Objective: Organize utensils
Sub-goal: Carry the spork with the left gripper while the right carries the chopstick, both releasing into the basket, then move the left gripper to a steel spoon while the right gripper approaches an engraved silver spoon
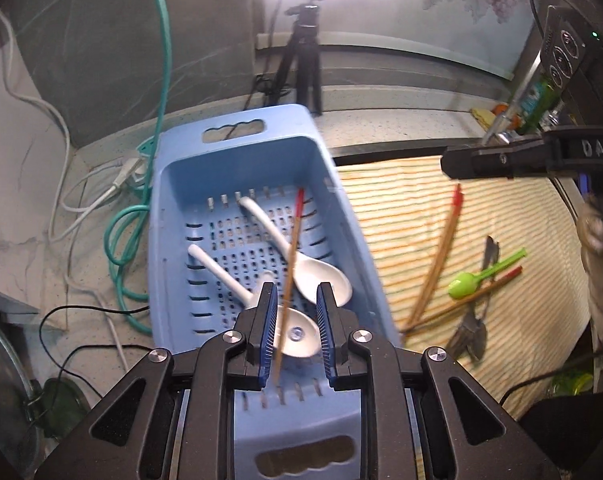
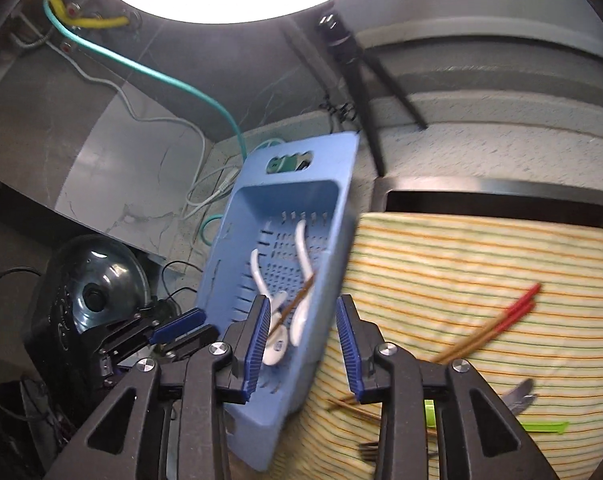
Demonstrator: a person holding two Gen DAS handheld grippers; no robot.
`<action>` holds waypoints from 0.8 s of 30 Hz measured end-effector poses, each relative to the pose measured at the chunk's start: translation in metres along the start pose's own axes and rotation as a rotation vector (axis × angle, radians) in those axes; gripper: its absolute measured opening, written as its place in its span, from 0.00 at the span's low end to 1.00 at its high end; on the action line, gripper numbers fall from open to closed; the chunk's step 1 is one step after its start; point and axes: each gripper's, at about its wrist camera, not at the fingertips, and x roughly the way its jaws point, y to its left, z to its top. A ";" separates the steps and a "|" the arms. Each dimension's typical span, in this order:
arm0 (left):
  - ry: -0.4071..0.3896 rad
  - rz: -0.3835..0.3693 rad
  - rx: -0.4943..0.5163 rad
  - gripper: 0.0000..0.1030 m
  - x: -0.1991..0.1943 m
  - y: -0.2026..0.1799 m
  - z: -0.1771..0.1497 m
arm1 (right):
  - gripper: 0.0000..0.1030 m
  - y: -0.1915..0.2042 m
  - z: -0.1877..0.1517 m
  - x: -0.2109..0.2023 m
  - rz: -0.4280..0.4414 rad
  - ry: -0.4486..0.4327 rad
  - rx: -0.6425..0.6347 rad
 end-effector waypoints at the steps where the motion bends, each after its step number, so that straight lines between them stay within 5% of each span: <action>1: -0.002 -0.009 0.014 0.22 -0.002 -0.008 -0.002 | 0.31 -0.007 -0.002 -0.009 -0.009 -0.013 -0.003; 3: -0.010 -0.034 0.035 0.32 -0.007 -0.023 -0.006 | 0.31 -0.023 -0.007 -0.025 -0.014 -0.030 0.007; 13: 0.018 -0.141 0.083 0.32 -0.002 -0.099 -0.036 | 0.31 -0.090 -0.049 -0.079 -0.005 -0.110 0.093; 17: 0.049 -0.163 0.095 0.32 0.007 -0.125 -0.051 | 0.42 -0.106 -0.069 -0.084 0.004 -0.078 0.099; 24: 0.091 -0.170 0.082 0.32 0.021 -0.151 -0.073 | 0.42 -0.132 -0.102 -0.073 0.031 0.020 0.178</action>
